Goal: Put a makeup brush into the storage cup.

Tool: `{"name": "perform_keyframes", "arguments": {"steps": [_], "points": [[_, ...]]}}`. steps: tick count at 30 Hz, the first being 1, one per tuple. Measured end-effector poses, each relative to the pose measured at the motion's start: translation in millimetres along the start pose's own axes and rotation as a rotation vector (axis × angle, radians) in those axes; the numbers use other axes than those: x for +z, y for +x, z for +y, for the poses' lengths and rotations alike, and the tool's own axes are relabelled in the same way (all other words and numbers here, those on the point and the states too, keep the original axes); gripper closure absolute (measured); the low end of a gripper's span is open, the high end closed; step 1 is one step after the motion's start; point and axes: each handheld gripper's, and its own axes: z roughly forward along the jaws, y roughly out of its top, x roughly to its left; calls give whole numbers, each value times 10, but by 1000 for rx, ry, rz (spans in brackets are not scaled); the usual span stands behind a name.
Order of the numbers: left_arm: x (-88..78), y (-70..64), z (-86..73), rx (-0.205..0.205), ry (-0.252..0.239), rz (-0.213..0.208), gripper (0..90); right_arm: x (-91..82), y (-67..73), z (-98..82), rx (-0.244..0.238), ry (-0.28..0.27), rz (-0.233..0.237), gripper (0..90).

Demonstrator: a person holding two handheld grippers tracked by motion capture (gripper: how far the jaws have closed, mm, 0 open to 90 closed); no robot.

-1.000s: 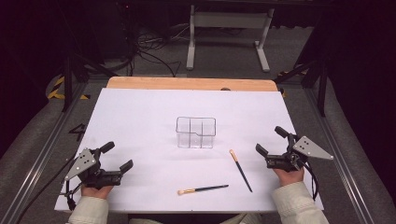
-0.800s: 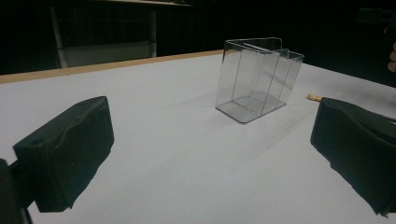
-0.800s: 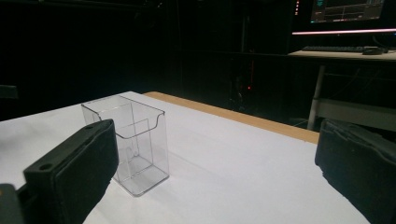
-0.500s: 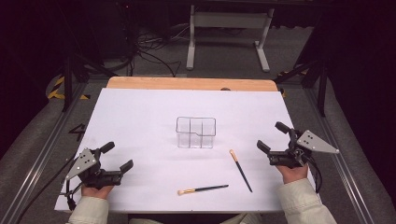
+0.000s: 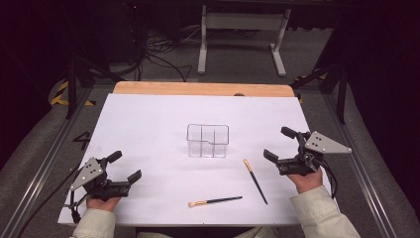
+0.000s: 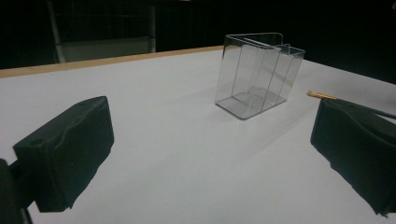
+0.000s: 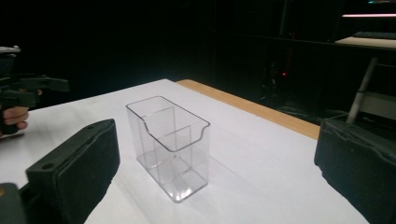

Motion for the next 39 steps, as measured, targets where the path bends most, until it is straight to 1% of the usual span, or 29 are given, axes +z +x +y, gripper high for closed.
{"name": "perform_keyframes", "arguments": {"steps": [2,7,12,18,23,27,31,32,33,39], "points": [[2,0,-1,0,1,0,1,34,27,31,-5,5,11,8],[4,-3,-4,-3,3,-1,1,137,103,117,-4,1,57,7],[8,-2,-6,-2,6,-3,1,256,208,199,-20,11,103,7],[10,-1,-7,-2,7,-3,1,386,310,263,-22,20,161,7],[10,-1,-6,-2,7,-5,1,467,379,305,-26,19,195,5],[12,-2,-7,-3,6,-5,1,517,422,314,-29,22,214,5],[13,-1,-7,-4,10,-6,1,591,474,333,-39,63,247,7],[13,1,-7,-3,10,-7,1,591,474,333,-39,63,247,7],[14,1,-6,-4,9,-9,1,608,486,340,-44,75,254,8],[13,1,-6,-6,10,-10,1,674,518,367,-72,141,261,20]]}}
